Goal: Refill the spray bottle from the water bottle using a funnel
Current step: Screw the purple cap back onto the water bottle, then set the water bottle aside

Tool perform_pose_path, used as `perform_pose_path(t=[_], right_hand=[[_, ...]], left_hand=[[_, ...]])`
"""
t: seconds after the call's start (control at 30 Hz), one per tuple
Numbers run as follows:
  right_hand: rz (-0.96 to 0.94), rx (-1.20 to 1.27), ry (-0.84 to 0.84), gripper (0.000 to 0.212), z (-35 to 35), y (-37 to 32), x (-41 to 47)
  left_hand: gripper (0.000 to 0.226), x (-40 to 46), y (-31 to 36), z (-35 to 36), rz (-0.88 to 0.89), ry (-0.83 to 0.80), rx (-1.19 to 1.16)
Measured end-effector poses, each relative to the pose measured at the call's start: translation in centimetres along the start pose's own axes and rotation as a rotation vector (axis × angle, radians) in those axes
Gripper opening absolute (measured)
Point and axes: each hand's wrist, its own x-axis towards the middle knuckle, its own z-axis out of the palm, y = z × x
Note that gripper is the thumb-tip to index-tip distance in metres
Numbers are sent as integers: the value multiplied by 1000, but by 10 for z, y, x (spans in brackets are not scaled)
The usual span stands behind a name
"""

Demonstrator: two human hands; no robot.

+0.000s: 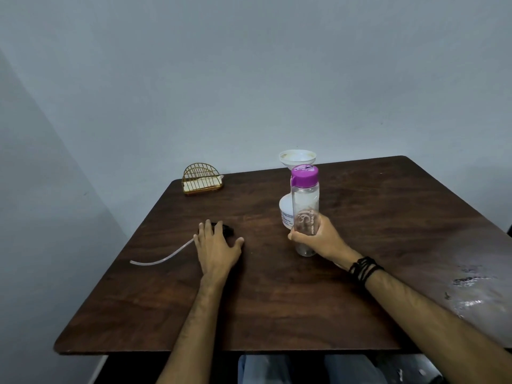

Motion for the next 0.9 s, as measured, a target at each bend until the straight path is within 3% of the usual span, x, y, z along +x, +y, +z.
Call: perform_pose_path(t=[0.33,0.47,0.53,0.63,0.73,0.9], right_hand=[[51,-43,165,41,-85,8,-10],[51,-61,254,48,-114,8,-2],[48,-75,293,49,-127,10,6],[41,-88,324,50,-142,14,19],[47,-94,341,59,-159,21,34],[48,-93,347,68,-179,35,67]], left_hand=[[96,-26,82,40,138,-91,58],[68,-56,116,48,350,106,-7],[60,-67,131,57,489,117,-66],[67,-73,153,69,683,-99,-108],[73,-67,175,80,727,-322,7],[81,-43,209,98,658,-387,112]])
